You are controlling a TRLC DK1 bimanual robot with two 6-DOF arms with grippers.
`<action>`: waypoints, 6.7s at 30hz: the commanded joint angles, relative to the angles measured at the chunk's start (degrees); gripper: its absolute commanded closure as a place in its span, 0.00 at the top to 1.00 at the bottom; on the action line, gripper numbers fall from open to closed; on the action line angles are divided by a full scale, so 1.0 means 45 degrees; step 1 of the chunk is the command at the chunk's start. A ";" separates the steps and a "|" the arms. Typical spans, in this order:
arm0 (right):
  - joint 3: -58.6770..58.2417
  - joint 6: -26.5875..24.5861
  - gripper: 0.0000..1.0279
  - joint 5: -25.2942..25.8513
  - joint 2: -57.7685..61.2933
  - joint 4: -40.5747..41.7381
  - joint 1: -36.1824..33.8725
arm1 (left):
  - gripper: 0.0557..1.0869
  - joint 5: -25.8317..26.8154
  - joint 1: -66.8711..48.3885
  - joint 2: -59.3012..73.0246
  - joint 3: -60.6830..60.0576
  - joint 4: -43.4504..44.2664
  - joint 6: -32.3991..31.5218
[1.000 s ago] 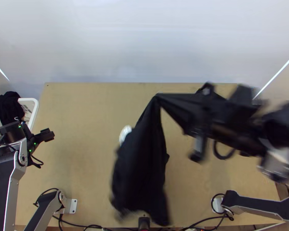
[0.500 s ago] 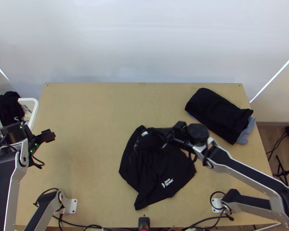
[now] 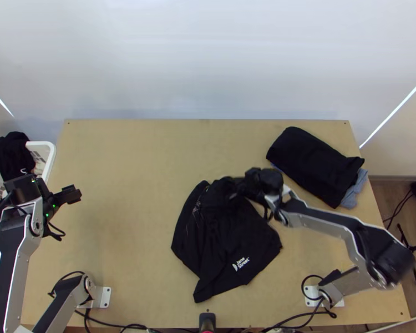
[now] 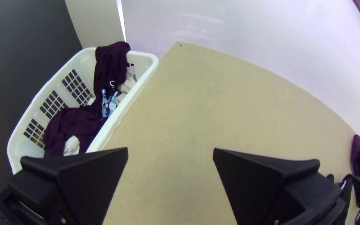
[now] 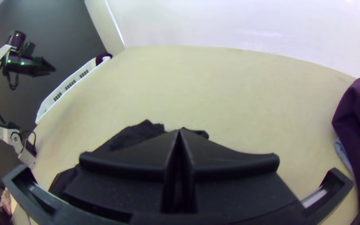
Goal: Fold the t-shirt
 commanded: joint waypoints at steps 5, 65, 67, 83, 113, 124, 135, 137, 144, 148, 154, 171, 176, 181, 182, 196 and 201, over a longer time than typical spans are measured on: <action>0.2834 -0.0037 0.45 0.1047 0.2603 0.0226 -0.1364 | 0.96 -0.0134 -0.0035 0.0156 0.0065 0.0015 0.0035; 0.9260 0.5373 0.42 0.4231 0.2173 -1.7196 0.5414 | 0.96 -0.0270 0.0336 -0.0098 0.0807 -0.0571 0.0426; 0.9260 0.5217 0.37 0.4407 0.2291 -1.7196 0.5414 | 0.96 -0.0270 0.0375 -0.0118 0.0807 -0.0571 0.0445; 0.9084 0.4631 0.03 0.5032 0.2427 -1.6102 0.5433 | 0.96 -0.0270 0.0395 -0.0098 0.0866 -0.0610 0.0465; 1.7444 0.3478 0.03 0.5071 0.2759 -1.1063 -0.0543 | 0.96 0.0804 -0.5035 -0.1485 0.0905 -0.1743 -0.0531; 1.7698 0.3732 0.03 0.5090 0.3463 -1.1102 -0.1305 | 0.96 0.1819 -1.0211 -0.0860 0.0397 -0.3012 0.0094; 1.9534 0.3713 0.03 0.5227 0.4283 -1.1259 -0.1324 | 0.96 0.2112 -1.1500 0.1152 0.0925 -0.0766 0.0074; 1.9514 0.3713 0.03 0.5227 0.4009 -1.1415 -0.1149 | 0.96 0.2112 -1.1480 0.1386 0.1179 -0.0493 0.0074; 1.9592 0.4182 0.03 0.5188 0.2701 -1.2294 -0.0094 | 0.96 0.2112 -1.1441 0.2265 0.1608 0.0366 -0.0043; 1.9631 0.4182 0.03 0.4915 0.1861 -1.2567 0.0648 | 0.96 0.2112 -1.1539 0.2754 0.1628 0.0777 -0.0160; 1.8635 0.4103 0.03 0.3118 -0.0092 -1.2665 0.1820 | 0.96 0.2112 -1.1500 0.2929 0.1686 0.1070 -0.0336; 1.3655 0.4553 0.03 -0.5300 -0.6381 -1.4618 0.5199 | 0.96 0.1995 -0.8844 0.2578 0.1550 0.1968 -0.0961; 1.1116 0.6955 0.03 -0.6550 -0.6928 -1.3974 0.5199 | 0.96 0.2015 -0.8980 0.3242 0.1569 0.2007 -0.0961; 0.9846 0.6701 0.03 -0.6667 -0.6967 -1.3739 0.5277 | 0.96 0.2132 -0.9137 0.4414 0.1999 0.2398 -0.1059; 0.9709 0.6721 0.03 -0.6824 -0.6909 -1.3739 0.5258 | 0.96 0.2132 -0.9137 0.4726 0.2214 0.2398 -0.1098; 0.6994 0.6642 0.03 -0.7214 -0.7084 -1.3661 0.5082 | 0.96 0.3577 -0.9391 0.9609 0.6608 0.2007 -0.1605; 0.6780 0.6799 0.03 -0.7214 -0.7006 -1.3485 0.4867 | 0.96 0.3323 -0.9879 1.0957 0.7526 0.2027 -0.0473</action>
